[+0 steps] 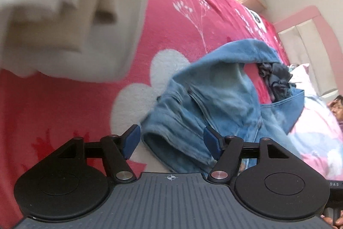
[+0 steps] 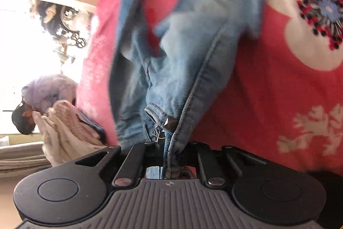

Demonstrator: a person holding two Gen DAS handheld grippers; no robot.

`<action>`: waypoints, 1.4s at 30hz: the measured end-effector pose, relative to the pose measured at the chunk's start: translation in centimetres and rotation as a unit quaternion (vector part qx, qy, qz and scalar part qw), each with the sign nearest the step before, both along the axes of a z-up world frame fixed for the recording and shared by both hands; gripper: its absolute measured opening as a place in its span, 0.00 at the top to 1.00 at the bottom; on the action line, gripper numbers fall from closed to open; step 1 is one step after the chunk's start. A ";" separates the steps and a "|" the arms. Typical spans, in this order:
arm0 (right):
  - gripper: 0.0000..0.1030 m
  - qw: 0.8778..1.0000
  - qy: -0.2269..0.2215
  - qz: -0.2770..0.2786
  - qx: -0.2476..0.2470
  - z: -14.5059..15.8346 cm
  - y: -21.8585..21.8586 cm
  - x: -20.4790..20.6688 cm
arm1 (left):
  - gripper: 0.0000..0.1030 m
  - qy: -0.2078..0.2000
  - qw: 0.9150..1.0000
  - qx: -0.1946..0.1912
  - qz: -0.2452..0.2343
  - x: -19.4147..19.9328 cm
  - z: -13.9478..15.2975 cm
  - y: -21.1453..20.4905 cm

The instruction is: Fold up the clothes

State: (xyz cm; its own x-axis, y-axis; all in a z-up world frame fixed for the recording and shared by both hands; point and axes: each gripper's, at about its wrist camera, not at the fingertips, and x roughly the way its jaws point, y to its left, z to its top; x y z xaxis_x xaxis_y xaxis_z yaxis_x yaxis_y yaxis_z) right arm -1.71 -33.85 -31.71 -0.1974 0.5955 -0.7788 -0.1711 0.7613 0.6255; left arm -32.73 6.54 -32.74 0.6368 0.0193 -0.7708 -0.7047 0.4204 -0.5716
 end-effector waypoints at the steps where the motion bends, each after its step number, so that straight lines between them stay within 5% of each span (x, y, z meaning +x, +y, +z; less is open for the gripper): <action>1: 0.89 1.000 0.008 0.008 -0.006 -1.1 -0.4 0.3 | 0.36 0.008 1.000 -0.003 0.004 0.3 -0.4 -0.5; 3: 0.85 0.999 0.013 0.034 -0.012 -2.6 -0.5 0.6 | 0.36 0.025 1.000 -0.002 0.006 0.9 -0.7 -1.0; 7: 0.55 0.997 0.015 0.082 0.004 -3.9 -0.8 0.5 | 0.36 0.043 0.999 0.029 0.009 1.9 -0.2 -1.4; 10: 0.54 0.996 0.015 0.090 0.011 -4.9 -1.4 0.4 | 0.38 0.053 0.998 0.036 0.023 2.9 -0.4 -1.0; 12: 0.54 0.996 0.021 0.083 0.018 -5.8 -2.0 0.4 | 0.47 0.066 0.997 0.044 0.025 3.7 -0.9 -0.7; 16: 0.84 0.996 0.009 0.085 0.011 -6.7 -3.0 0.3 | 0.77 0.104 0.992 0.068 0.019 4.9 -1.8 -0.8; 18: 0.88 0.996 0.016 0.081 0.021 -6.3 -3.4 0.2 | 0.89 0.108 0.991 0.074 0.012 4.7 -1.5 -0.8; 24: 0.89 0.986 0.032 0.152 0.054 -1.9 -3.1 -2.4 | 0.92 0.087 0.988 0.123 -0.024 1.7 5.3 -1.3; 27: 0.89 0.982 0.054 0.175 0.038 -2.3 -3.5 -4.1 | 0.92 0.109 0.982 0.144 -0.050 -0.4 6.8 -1.3; 30: 0.89 0.978 0.089 0.191 0.011 -4.4 -3.4 -6.0 | 0.92 0.144 0.978 0.138 -0.057 -2.0 5.0 -1.1; 34: 0.88 0.963 0.069 0.256 -0.040 -6.7 -1.3 -8.4 | 0.90 0.186 0.968 0.149 -0.074 -2.2 1.1 -1.2; 35: 0.86 0.960 0.060 0.264 -0.064 -7.1 -0.8 -8.6 | 0.89 0.195 0.966 0.148 -0.083 -1.9 0.1 -1.4; 40: 0.32 0.940 0.013 0.306 -0.149 -4.5 -0.2 -9.2 | 0.76 0.205 0.953 0.183 -0.126 -1.7 0.7 -2.5; 42: 0.28 0.927 -0.010 0.338 -0.161 -2.2 -0.4 -10.3 | 0.67 0.206 0.949 0.195 -0.137 -2.4 1.9 -3.0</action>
State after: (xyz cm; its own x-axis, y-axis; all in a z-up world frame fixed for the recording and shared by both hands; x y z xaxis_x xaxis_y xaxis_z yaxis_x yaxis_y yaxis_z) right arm -11.97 -34.28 -33.90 -0.4250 0.0768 -0.9019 -0.6859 0.6229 0.3763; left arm -35.13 3.54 -30.79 0.3056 0.2310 -0.9237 -0.6678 0.7435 -0.0349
